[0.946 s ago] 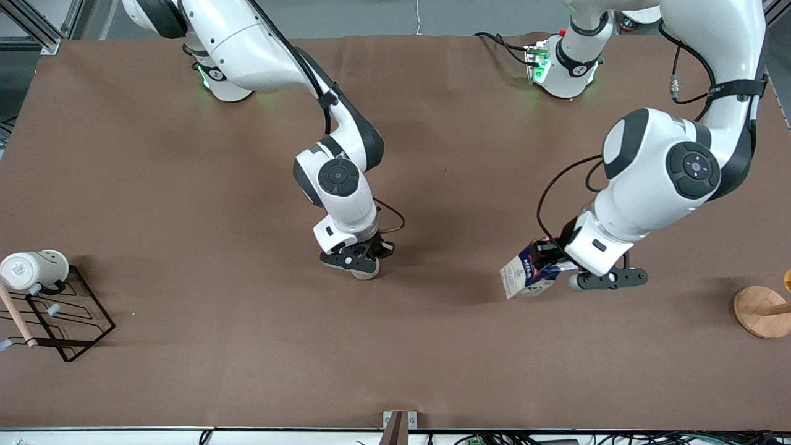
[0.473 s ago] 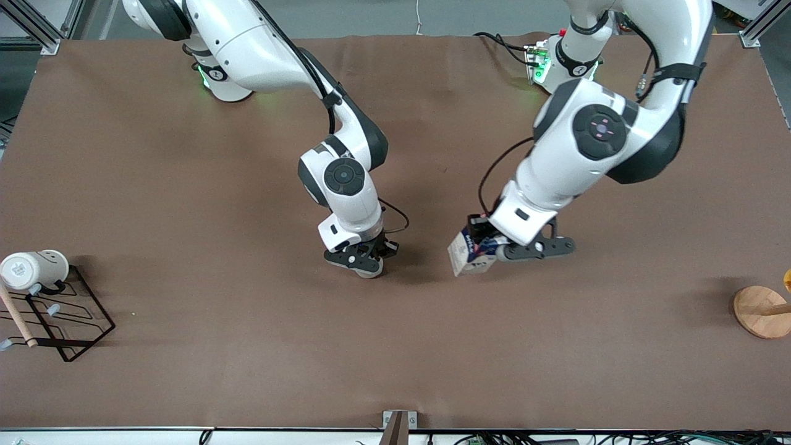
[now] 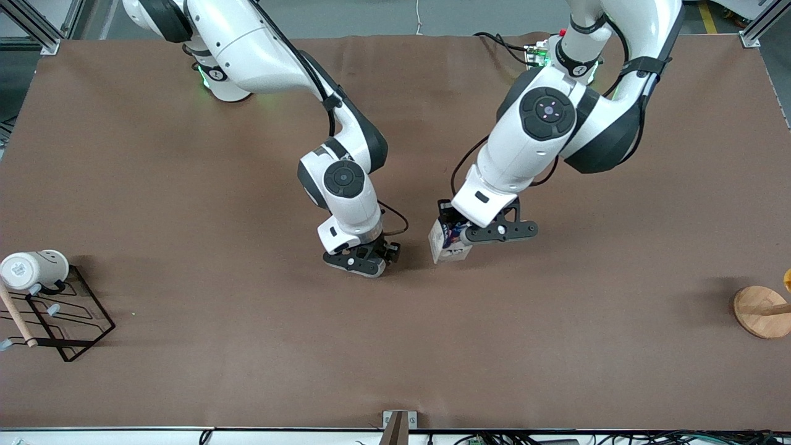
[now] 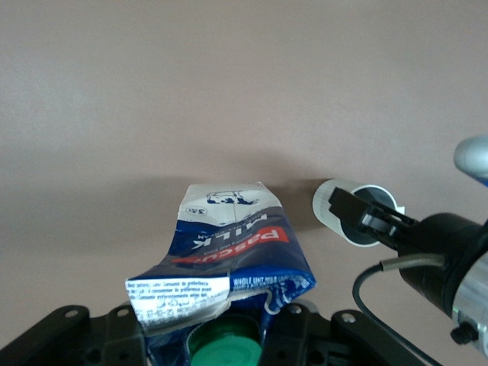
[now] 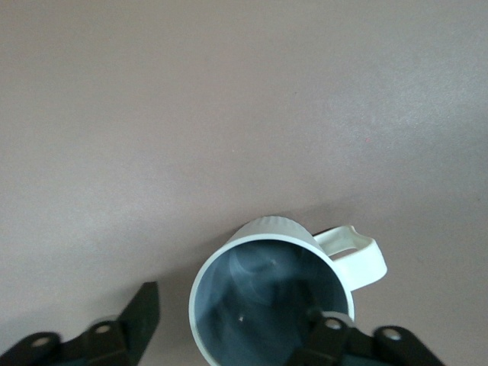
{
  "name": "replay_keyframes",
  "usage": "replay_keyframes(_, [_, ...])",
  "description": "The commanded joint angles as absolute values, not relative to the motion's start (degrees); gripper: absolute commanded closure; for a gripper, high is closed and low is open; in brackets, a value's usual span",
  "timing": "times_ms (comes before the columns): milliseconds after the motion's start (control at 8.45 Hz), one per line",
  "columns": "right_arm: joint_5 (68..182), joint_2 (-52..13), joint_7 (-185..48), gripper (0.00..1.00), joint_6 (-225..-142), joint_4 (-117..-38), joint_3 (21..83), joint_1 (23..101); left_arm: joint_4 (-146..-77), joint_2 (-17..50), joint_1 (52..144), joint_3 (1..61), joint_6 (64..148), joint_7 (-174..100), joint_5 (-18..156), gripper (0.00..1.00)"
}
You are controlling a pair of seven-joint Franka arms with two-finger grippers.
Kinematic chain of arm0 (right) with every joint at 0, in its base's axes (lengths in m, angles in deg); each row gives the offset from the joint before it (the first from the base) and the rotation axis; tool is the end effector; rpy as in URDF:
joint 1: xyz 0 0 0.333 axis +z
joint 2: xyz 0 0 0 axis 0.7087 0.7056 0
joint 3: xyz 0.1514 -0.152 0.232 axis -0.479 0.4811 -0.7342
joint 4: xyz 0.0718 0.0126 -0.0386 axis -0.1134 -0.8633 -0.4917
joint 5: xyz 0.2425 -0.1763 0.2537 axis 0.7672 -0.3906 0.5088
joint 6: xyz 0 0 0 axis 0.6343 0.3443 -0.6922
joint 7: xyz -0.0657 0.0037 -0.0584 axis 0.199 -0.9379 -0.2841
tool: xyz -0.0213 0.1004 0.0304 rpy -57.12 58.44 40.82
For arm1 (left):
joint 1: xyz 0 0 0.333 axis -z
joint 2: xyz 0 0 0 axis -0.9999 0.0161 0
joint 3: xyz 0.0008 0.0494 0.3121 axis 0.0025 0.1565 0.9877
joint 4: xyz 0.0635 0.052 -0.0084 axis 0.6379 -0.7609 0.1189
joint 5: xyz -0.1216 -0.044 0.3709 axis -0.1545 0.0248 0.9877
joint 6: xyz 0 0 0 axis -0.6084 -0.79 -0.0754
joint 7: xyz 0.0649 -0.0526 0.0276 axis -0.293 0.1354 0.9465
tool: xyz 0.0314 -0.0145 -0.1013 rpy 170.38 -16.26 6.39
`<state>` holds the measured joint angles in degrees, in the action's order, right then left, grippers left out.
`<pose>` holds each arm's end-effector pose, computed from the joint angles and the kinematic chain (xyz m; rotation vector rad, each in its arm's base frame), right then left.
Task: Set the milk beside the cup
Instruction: 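Carry the mug with the right gripper while the left gripper carries the milk, then set the mug down, open the right gripper and withdraw the right arm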
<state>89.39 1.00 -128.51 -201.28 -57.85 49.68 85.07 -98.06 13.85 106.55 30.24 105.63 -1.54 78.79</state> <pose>0.5951 0.4556 0.2725 -2.9888 0.4700 -0.2103 0.5702 -0.3824 0.4611 2.9552 0.1755 0.0536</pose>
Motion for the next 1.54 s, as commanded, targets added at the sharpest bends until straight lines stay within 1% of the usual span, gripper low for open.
replay_keyframes(0, [89.58,-0.83,-129.58,0.0,-200.2,-57.64,49.4,83.98,-97.02,14.02,109.1,30.56,104.61,1.07,80.77,0.56])
replay_keyframes(118, [90.36,-3.1,-129.49,0.0,-197.15,-57.64,49.05,82.58,-97.02,14.02,110.25,30.56,104.61,2.56,81.38,0.56])
replay_keyframes(237, [92.81,-6.86,-127.92,0.0,-194.77,-58.51,49.05,81.35,-96.93,14.46,111.21,30.64,104.61,3.01,81.39,0.56])
replay_keyframes(355, [94.05,-10.64,-123.56,0.0,-191.01,-59.91,48.96,77.94,-96.93,14.55,111.48,30.64,104.61,3.97,81.39,0.56])
replay_keyframes(473, [97.54,-13.64,-116.12,0.0,-184.27,-60.1,49.04,73.82,-95.89,15.34,113.14,30.91,104.61,4.67,81.39,0.56])
replay_keyframes(591, [98.36,-16.8,-109.61,0.0,-177.59,-60.71,49.05,68.64,-93.87,17.34,115.51,30.91,104.61,7.64,83.48,0.56])
replay_keyframes(710, [98.37,-21.27,-101.1,0.0,-172.91,-64.02,49.22,62.42,-92.37,19.1,118.49,30.99,104.61,9.58,85.33,0.56])
replay_keyframes(828, [98.28,-24.88,-92.14,0.0,-170.52,-66.67,49.4,56.87,-91.66,20.17,120.26,31.0,104.61,9.6,85.43,0.56])
replay_keyframes(946, [97.5,-27.18,-84.22,0.0,-167.01,-66.87,49.48,51.51,-91.31,20.79,121.67,31.0,104.7,9.43,85.35,0.57])
replay_keyframes(1183, [93.47,-30.53,-74.52,0.0,-163.92,-66.78,49.57,45.59,-90.78,22.01,123.61,31.0,105.83,9.08,85.35,0.57])
replay_keyframes(1301, [91.53,-32.54,-69.69,0.0,-161.55,-66.87,49.57,43.83,-90.69,22.63,124.31,31.0,106.62,8.29,85.34,0.56])
replay_keyframes(1419, [91.34,-35.61,-67.29,0.0,-158.83,-67.48,49.57,42.76,-89.99,24.12,124.75,31.08,107.33,7.85,85.43,0.57])
